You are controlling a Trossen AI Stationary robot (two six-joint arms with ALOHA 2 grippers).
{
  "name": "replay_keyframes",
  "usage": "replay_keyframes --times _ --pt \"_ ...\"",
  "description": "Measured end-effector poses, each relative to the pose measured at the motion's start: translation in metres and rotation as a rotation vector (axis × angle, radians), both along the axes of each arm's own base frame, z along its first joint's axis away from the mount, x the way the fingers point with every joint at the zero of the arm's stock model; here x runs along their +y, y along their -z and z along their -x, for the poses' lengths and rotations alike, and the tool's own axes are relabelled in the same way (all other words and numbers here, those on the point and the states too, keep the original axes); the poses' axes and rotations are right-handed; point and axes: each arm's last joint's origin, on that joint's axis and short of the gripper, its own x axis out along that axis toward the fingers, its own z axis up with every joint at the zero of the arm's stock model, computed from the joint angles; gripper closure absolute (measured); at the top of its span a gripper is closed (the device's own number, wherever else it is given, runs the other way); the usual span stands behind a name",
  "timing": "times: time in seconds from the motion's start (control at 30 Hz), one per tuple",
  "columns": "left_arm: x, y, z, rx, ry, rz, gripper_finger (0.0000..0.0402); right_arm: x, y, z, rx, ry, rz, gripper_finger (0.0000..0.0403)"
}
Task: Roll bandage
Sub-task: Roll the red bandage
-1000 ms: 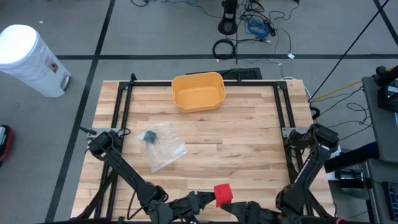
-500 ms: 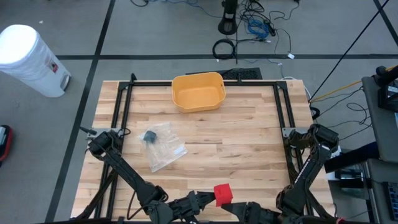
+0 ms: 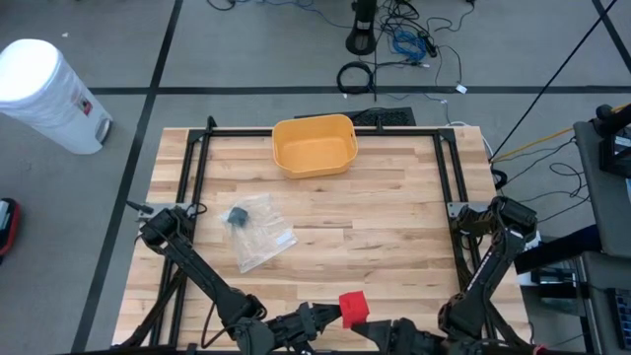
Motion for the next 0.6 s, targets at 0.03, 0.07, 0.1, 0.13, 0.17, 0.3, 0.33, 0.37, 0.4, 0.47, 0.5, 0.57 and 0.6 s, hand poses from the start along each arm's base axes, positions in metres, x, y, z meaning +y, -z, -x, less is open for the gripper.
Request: replay_keyframes --times 0.03,0.07,0.1,0.13,0.17,0.3,0.33,0.37,0.4,0.47,0.5,0.57,0.6 --pt "0.0 0.0 0.0 0.0 0.0 0.0 0.0375 0.0003 -0.0004 0.0004 -0.004 -0.002 -0.007 0.0403" --pt "0.0 0.0 0.0 0.0 0.0 0.0 0.0375 0.0007 -0.0005 0.001 -0.005 -0.003 -0.012 0.0403" --pt "0.0 0.0 0.0 0.0 0.0 0.0 0.0375 0.0015 -0.0006 0.0021 -0.007 -0.006 -0.018 0.0403" --pt "0.0 0.0 0.0 0.0 0.0 0.0 0.0375 0.0021 -0.0006 0.0029 -0.008 -0.009 -0.022 0.0403" --pt "0.0 0.0 0.0 0.0 0.0 0.0 0.0375 0.003 -0.0005 0.004 -0.009 -0.012 -0.027 0.0403" --pt "0.0 0.0 0.0 0.0 0.0 0.0 0.0375 0.005 -0.0005 0.007 -0.015 -0.02 -0.051 0.0403" --pt "0.0 0.0 0.0 0.0 0.0 0.0 0.0375 0.005 -0.0003 0.007 -0.016 -0.02 -0.058 0.0403" --pt "0.0 0.0 0.0 0.0 -0.001 -0.001 0.0375 0.0051 -0.0002 0.0071 -0.018 -0.02 -0.066 0.0403" --pt "0.0 0.0 0.0 0.0 -0.001 -0.001 0.0375 0.0051 0.0 0.007 -0.019 -0.02 -0.073 0.0403" --pt "0.0001 0.0 0.0 0.001 -0.002 -0.004 0.0375 0.005 0.0009 0.007 -0.017 -0.019 -0.084 0.0403" --pt "0.0001 0.0 0.0 0.002 -0.003 -0.005 0.0375 0.005 0.0017 0.007 -0.014 -0.019 -0.086 0.0403" --pt "0.0001 0.0 0.0 0.002 -0.003 -0.005 0.0375 0.0048 0.0037 0.0069 -0.007 -0.017 -0.091 0.0403" --pt "0.0001 0.0 0.0 0.002 -0.004 -0.005 0.0375 0.0048 0.0043 0.0069 -0.006 -0.017 -0.095 0.0403"
